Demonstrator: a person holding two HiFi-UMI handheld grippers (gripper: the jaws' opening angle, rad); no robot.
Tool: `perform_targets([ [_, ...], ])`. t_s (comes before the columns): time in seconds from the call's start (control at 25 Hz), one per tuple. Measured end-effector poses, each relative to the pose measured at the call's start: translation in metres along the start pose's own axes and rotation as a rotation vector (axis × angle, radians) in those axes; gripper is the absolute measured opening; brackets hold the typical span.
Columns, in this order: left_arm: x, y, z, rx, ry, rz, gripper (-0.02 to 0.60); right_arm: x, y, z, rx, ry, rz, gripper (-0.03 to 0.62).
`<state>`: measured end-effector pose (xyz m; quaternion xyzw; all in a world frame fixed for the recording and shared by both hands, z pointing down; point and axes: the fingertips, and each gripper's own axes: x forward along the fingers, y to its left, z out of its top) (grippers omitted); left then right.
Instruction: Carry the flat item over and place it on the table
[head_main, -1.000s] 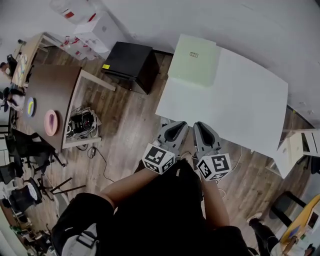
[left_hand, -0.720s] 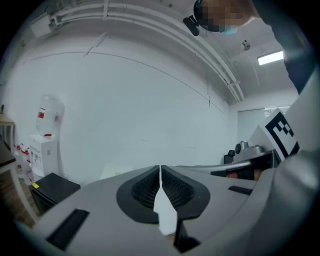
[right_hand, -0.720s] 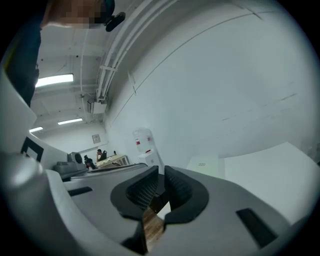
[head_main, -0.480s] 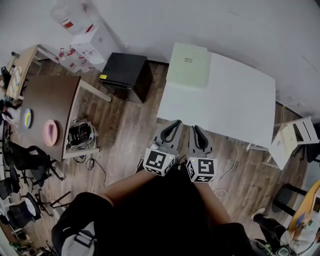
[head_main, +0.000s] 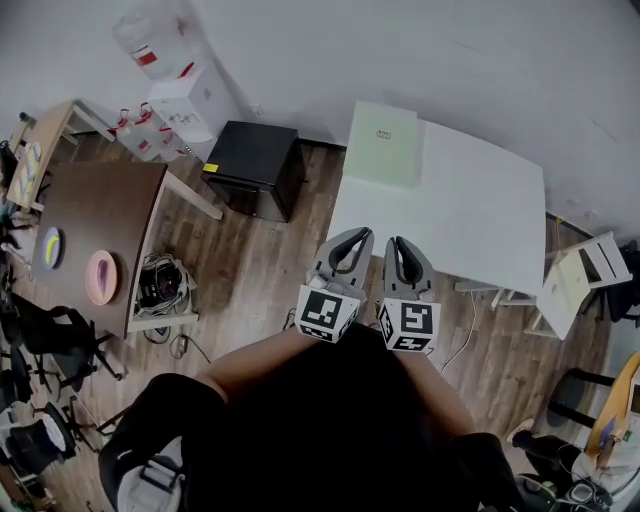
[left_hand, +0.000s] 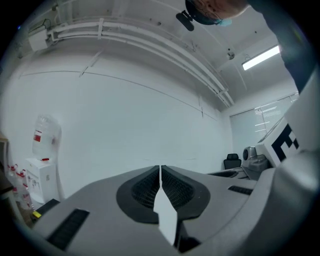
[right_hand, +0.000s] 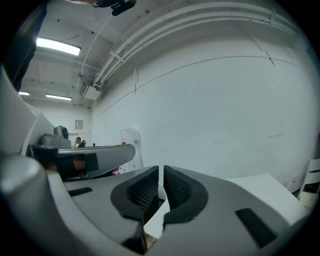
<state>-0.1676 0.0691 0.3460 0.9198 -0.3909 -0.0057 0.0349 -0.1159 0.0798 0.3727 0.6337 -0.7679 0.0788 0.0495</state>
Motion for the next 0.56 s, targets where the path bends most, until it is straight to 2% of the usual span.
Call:
perform_targets([
  [0.08,-0.001,0.002,0.001,0.017,-0.012,-0.007,0.023,0.002,0.005,0.003,-0.014,-0.016,-0.006,0.049],
  [0.32,-0.006,0.009,-0.001,-0.007,-0.015,-0.025,0.023,-0.005,0.032,0.004,-0.082,-0.011,-0.002,0.046],
  [0.56,-0.010,0.008,-0.007,0.004,-0.012,-0.051,0.023,0.004,0.032,-0.002,-0.053,0.001,-0.016,0.044],
])
